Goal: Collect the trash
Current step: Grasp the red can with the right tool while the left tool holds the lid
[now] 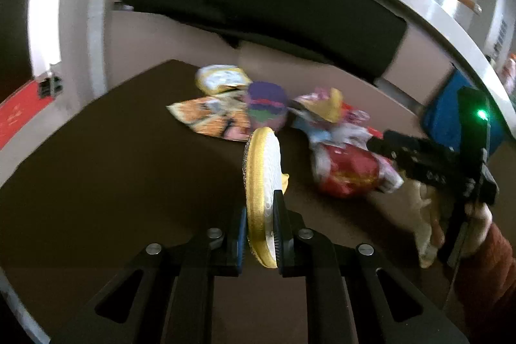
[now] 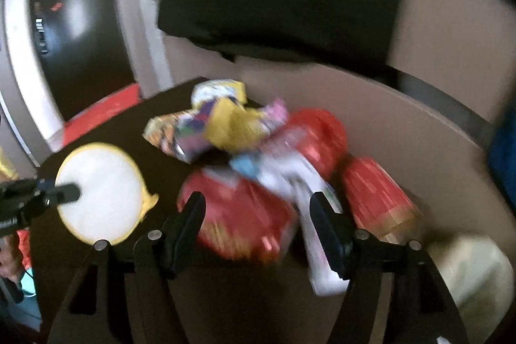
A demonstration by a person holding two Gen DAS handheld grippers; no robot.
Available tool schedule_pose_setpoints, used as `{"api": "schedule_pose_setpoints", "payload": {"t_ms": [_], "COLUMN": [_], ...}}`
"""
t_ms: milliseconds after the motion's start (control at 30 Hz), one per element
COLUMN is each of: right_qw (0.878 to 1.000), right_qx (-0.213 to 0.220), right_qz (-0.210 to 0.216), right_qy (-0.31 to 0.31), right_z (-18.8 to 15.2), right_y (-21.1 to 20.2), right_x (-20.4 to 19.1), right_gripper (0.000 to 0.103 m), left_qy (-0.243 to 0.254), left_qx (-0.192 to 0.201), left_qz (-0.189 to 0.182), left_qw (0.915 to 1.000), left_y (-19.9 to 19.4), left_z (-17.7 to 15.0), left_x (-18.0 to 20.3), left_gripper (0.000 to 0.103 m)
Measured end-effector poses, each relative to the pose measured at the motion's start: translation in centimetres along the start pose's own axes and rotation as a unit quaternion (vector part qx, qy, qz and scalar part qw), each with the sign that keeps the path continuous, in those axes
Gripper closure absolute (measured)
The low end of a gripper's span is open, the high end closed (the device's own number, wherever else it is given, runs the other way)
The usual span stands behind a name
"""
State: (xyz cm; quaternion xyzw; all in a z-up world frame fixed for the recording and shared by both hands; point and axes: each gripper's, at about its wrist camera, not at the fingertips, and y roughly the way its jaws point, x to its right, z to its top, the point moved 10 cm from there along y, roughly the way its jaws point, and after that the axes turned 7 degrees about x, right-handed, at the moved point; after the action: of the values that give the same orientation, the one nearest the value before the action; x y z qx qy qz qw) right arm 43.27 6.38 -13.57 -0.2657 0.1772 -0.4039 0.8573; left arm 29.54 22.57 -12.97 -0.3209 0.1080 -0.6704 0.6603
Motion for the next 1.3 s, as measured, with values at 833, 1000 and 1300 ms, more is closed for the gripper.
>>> {"api": "schedule_pose_setpoints", "payload": {"t_ms": [833, 1000, 1300], "right_qw": [0.985, 0.987, 0.998], "right_qx": [-0.112, -0.094, -0.038], "right_qz": [0.123, 0.122, 0.052], "right_qy": [-0.051, -0.055, 0.005], "right_z": [-7.2, -7.5, -3.9], "right_y": [2.2, 2.8, -1.1], "right_x": [-10.9, -11.7, -6.7], "right_gripper": [0.035, 0.045, 0.046], "left_qy": [-0.042, -0.046, 0.015], "left_qx": [-0.008, -0.007, 0.035], "left_qz": [0.011, 0.012, 0.006], "left_qw": [0.9990, 0.9989, 0.9992], "left_y": [-0.3, -0.4, -1.7], "left_z": [-0.9, -1.2, 0.9], "left_x": [-4.3, -4.7, -0.2], "left_gripper": [0.088, 0.088, 0.088]}}
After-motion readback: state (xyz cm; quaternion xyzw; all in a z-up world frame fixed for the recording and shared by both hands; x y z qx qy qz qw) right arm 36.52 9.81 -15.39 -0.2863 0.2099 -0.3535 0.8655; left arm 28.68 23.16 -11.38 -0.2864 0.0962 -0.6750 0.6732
